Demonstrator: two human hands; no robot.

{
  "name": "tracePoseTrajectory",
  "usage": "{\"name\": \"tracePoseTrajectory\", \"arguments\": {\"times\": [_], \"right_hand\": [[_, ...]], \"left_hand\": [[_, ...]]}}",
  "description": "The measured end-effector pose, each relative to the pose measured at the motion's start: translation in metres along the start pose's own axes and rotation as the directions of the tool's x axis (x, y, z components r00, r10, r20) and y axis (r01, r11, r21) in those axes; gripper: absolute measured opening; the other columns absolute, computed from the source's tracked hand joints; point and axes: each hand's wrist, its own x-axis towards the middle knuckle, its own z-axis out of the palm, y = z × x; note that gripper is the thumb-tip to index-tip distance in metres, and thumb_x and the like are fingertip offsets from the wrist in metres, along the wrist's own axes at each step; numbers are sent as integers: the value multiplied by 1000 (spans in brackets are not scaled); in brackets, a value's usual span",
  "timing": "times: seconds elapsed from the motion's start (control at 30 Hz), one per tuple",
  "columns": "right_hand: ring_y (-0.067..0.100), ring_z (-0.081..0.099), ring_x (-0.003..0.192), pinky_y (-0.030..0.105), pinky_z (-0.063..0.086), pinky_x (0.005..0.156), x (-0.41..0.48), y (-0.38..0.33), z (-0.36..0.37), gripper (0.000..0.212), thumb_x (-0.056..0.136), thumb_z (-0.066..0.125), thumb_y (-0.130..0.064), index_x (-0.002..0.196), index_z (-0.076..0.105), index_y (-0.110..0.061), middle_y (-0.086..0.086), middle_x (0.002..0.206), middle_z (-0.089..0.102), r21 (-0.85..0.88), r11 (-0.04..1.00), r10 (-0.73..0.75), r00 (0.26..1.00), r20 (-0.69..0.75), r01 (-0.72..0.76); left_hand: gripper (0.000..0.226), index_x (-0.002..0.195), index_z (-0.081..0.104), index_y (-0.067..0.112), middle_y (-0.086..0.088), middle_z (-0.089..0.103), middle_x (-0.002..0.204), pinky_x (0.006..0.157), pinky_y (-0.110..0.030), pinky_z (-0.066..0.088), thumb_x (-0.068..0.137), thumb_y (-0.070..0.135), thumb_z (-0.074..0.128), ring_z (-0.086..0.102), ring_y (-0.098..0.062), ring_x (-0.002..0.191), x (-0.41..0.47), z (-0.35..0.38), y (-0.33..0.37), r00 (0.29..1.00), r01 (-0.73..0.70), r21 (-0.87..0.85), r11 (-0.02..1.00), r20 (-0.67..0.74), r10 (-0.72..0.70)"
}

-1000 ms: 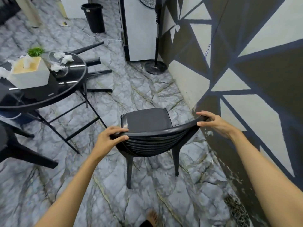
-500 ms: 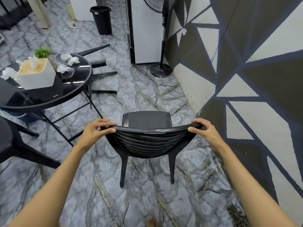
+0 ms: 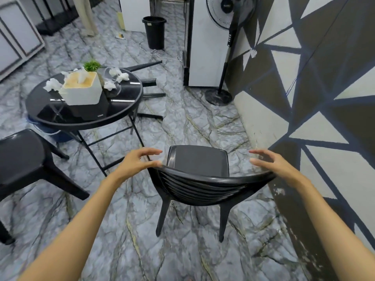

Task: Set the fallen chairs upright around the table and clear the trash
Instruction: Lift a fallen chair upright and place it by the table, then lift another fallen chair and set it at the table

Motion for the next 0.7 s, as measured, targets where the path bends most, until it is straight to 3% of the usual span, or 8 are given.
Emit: {"name": "tracePoseTrajectory", "arguments": {"times": [0.07, 0.2, 0.37, 0.5, 0.7], "right_hand": [[7, 51, 120, 29, 37, 103, 21, -36, 16, 60, 63, 69, -66, 112, 60, -32, -11, 122, 60, -36, 996, -75, 996, 47, 77], [7, 52, 115, 27, 40, 94, 70, -113, 94, 45, 84, 61, -47, 122, 57, -22, -8, 120, 58, -175, 961, -178, 964, 200, 214], [14, 51, 118, 24, 38, 92, 113, -211, 250, 54, 85, 58, -51, 127, 52, -17, 1, 127, 56, -326, 839, -262, 849, 458, 435], [23, 50, 122, 31, 40, 98, 119, -286, 382, 60, 87, 56, -50, 130, 50, -9, 9, 134, 53, -371, 682, -305, 706, 639, 630], [24, 49, 119, 36, 43, 95, 100, -384, 570, 68, 84, 50, -64, 132, 46, -16, 6, 131, 49, -310, 425, -383, 479, 790, 850]], "left_hand": [[51, 111, 65, 31, 11, 64, 116, 97, -22, 36, 67, 57, 69, 55, 0, 110, -4, -18, -1, 998, 3, 44, 999, -55, -1], [38, 118, 60, 23, 6, 63, 106, 90, -20, 35, 84, 41, 61, 55, -7, 104, -23, -66, -19, 981, 62, 171, 983, -190, -29], [40, 116, 61, 20, 4, 64, 102, 87, -20, 37, 83, 43, 62, 57, -9, 100, -86, -154, -75, 912, 225, 164, 960, -383, -148], [45, 117, 61, 18, 0, 65, 106, 88, -22, 41, 82, 44, 63, 59, -12, 99, -160, -229, -130, 810, 387, 106, 916, -514, -283], [47, 118, 59, 16, -5, 63, 108, 85, -24, 40, 81, 46, 63, 58, -21, 106, -279, -330, -206, 581, 575, -6, 818, -701, -413]]}}
